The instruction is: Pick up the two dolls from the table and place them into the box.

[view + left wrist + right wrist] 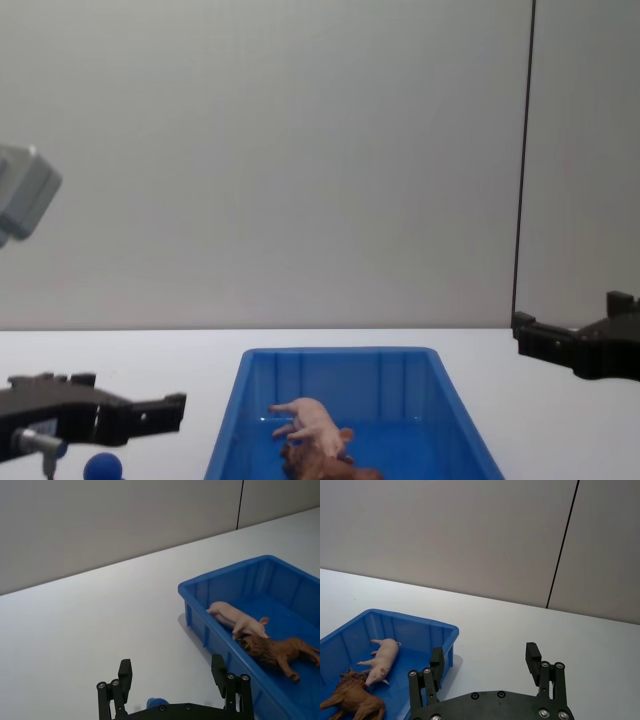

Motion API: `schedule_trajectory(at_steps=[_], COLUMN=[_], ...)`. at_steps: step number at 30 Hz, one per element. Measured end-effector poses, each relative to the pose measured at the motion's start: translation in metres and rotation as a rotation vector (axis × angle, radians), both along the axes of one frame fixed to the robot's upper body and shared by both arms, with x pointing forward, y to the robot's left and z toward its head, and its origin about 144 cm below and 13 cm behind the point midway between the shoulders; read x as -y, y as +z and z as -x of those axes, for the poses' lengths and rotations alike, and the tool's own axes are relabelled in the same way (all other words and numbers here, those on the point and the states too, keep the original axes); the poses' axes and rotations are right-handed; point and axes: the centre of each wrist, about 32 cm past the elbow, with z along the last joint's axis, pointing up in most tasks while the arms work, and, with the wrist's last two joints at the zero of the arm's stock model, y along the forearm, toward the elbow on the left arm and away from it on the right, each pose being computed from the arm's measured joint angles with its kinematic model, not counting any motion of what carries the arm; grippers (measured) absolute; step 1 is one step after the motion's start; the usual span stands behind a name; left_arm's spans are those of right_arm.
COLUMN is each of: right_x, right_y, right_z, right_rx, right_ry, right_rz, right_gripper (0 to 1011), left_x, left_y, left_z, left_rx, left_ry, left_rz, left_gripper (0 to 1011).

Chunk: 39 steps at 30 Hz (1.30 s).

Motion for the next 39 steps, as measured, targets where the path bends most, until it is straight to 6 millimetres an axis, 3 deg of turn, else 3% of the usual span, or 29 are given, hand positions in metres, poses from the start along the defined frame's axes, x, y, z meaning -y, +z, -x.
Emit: schedule_trajectory(at_steps=[7,16,18,21,25,29,39], right_x=[0.000,0.000,0.000,0.000,0.000,0.000,0.000], right_y=[0.000,0.000,0.000,0.000,0.000,0.000,0.000], right_z=[0.000,0.000,0.000,0.000,0.000,0.000,0.000], right_rx=[0.000,0.000,0.000,0.000,0.000,0.000,0.000], right_ry=[-0.001,-0.001,-0.001,-0.001,-0.001,-0.001,-0.001], right_rz=[0.000,0.001,0.001,0.001,0.001,0.001,0.001], right_gripper=[1001,1001,1001,1001,1001,1001,1001], left_x=[-0.007,-0.011,-0.012,-0.013,-0.013,-0.014,-0.014], left_y=[-0.011,-0.021,-0.023,-0.026,-0.029,-0.031,-0.032], left_z=[-0.001,-0.005,-0.006,-0.007,-0.008,-0.008,-0.008], left_rx=[-0.051,-0.088,-0.094,-0.100,-0.102,-0.099,-0.078], left_ry=[0.011,0.018,0.020,0.022,0.025,0.025,0.021], left_rz=[-0.005,-0.014,-0.017,-0.019,-0.020,-0.020,-0.009], left_gripper=[972,731,630,588,400,304,235])
